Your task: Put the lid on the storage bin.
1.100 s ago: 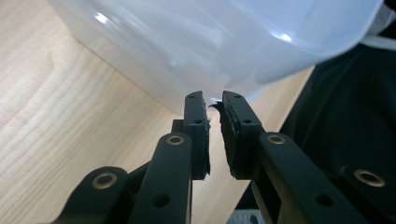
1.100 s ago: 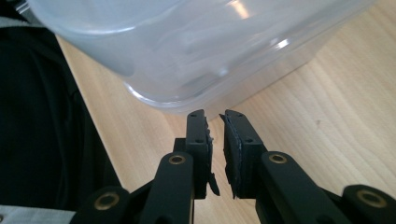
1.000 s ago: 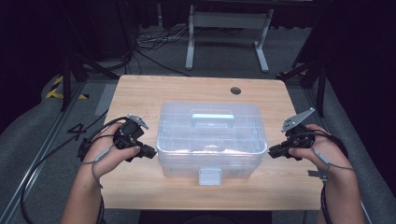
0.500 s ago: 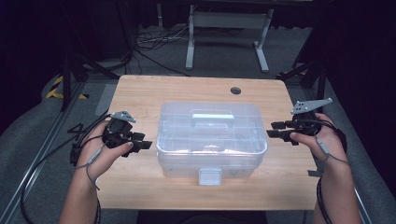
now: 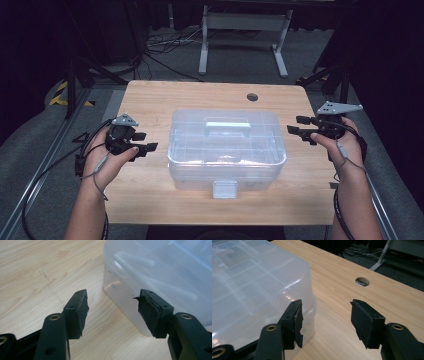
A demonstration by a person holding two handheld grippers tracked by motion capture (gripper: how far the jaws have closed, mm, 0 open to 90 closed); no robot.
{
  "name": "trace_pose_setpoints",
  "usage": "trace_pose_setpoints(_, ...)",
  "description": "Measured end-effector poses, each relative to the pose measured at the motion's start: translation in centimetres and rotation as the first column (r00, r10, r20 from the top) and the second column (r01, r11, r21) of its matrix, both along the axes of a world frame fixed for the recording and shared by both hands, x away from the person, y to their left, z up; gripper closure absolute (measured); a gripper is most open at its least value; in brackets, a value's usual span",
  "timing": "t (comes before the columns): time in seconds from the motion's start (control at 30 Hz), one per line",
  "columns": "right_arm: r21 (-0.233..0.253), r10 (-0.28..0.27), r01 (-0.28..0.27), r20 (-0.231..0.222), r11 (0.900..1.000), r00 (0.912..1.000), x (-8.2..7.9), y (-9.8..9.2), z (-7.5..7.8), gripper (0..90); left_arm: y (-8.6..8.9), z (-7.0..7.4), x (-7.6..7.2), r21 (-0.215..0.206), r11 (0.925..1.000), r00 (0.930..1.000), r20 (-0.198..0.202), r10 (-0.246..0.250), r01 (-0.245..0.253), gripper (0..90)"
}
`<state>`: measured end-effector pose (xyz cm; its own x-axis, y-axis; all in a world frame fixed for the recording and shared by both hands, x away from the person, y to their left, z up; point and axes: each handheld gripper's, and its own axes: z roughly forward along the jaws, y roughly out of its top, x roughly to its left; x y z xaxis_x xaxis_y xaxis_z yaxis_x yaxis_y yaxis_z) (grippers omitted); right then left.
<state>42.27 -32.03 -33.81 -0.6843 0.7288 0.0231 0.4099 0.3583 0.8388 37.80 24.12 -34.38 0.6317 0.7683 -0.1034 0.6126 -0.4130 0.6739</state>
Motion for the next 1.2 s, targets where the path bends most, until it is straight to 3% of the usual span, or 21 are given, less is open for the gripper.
trace_pose_setpoints(0.2,0.006,-0.047,0.047,-0.002,0.999,0.9989,1.4,-1.3,-1.7,42.0,0.6,-0.8,0.8,0.009,0.9986,0.9976,0.047,0.051,-0.051,36.4)
trace_pose_setpoints(0.37,-0.016,-0.088,0.088,-0.007,0.996,0.9961,2.4,-2.1,-3.4,41.9,0.8,-1.9,1.6,0.013,0.9981,0.9964,0.06,0.059,-0.06,34.6)
trace_pose_setpoints(0.63,-0.018,-0.118,0.118,0.007,0.993,0.9929,3.3,-3.0,-5.0,39.5,1.0,-3.5,2.8,0.022,0.9982,0.9959,0.073,0.054,-0.056,32.2)
trace_pose_setpoints(0.93,-0.056,-0.088,0.088,0.019,0.994,0.996,4.2,-2.9,-7.0,37.2,1.4,-5.0,3.6,0.027,0.9981,0.9963,0.068,0.053,-0.055,29.6)
trace_pose_setpoints(1.2,-0.075,-0.071,0.07,-0.004,0.995,0.9975,5.0,-2.7,-8.9,36.1,1.5,-6.6,4.3,0.017,0.9987,0.9971,0.06,0.047,-0.048,28.3)
